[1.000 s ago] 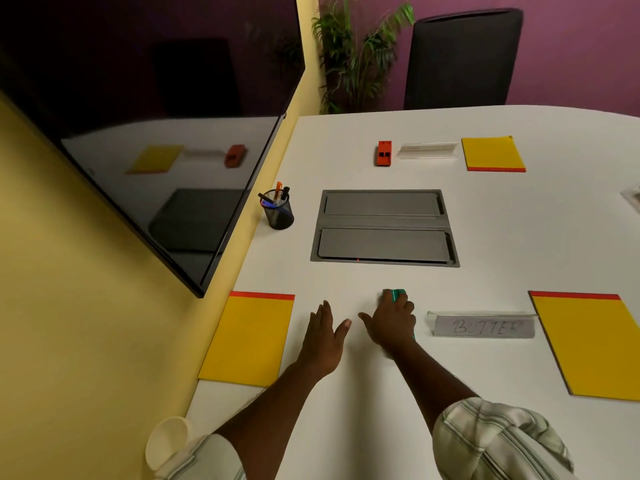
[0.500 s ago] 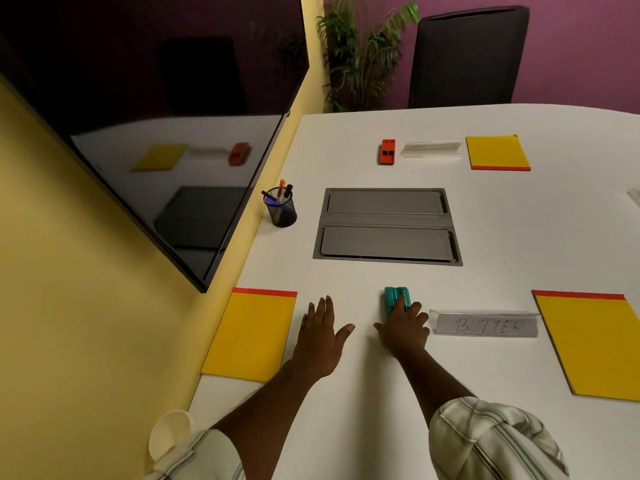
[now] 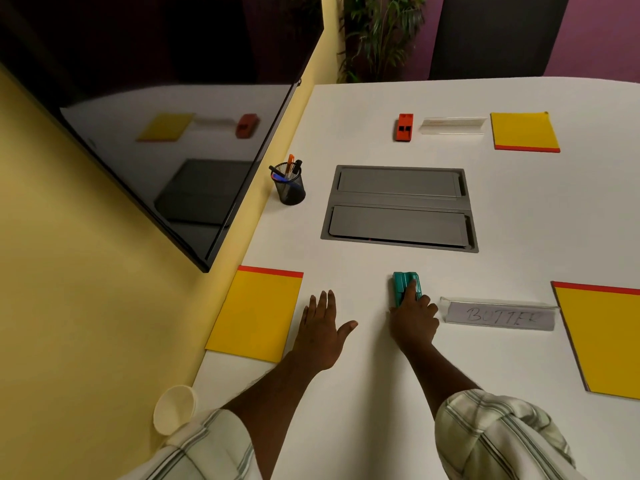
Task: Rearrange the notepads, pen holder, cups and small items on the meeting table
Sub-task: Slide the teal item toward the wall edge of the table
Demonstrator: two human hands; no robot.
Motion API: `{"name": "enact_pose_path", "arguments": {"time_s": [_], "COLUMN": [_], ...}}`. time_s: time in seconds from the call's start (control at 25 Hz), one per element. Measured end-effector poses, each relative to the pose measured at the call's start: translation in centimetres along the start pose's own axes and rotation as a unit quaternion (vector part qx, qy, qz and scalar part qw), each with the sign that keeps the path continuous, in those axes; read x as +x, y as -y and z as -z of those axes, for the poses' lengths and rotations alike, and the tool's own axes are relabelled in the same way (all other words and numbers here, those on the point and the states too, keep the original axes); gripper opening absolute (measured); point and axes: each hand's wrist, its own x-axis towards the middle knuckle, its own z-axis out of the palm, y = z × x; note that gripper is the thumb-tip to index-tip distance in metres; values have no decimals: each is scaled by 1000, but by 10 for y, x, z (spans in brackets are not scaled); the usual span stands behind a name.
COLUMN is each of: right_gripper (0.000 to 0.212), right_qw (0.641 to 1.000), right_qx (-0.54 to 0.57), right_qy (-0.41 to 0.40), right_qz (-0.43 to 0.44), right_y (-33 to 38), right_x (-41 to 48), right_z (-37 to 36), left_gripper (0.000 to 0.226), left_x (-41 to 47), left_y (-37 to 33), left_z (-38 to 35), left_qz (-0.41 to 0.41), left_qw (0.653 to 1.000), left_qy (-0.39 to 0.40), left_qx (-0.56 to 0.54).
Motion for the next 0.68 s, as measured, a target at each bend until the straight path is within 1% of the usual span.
{"name": "enact_pose_path", "arguments": {"time_s": [0.12, 0.32, 0.52, 0.68], "right_gripper": [78, 74, 73, 76], "right_qw": [1000, 999, 997, 987], "right_qx": [14, 16, 22, 9], "right_qy": [-9, -26, -31, -16], "right_qz": [-17, 11, 73, 162], "right_y": [7, 36, 86, 138], "right_x": [2, 13, 33, 49], "right_z": [-3, -2, 3, 7], "left_gripper": [81, 80, 78, 77], "left_x": [4, 15, 23, 25], "left_y": [3, 16, 39, 67], "left_z": [4, 21, 47, 63], "left_qz": [8, 31, 59, 92], "left_qw": [1000, 997, 989, 980], "left_qy": [-7, -37, -82, -120], "left_qx": [-8, -52, -106, -127]}}
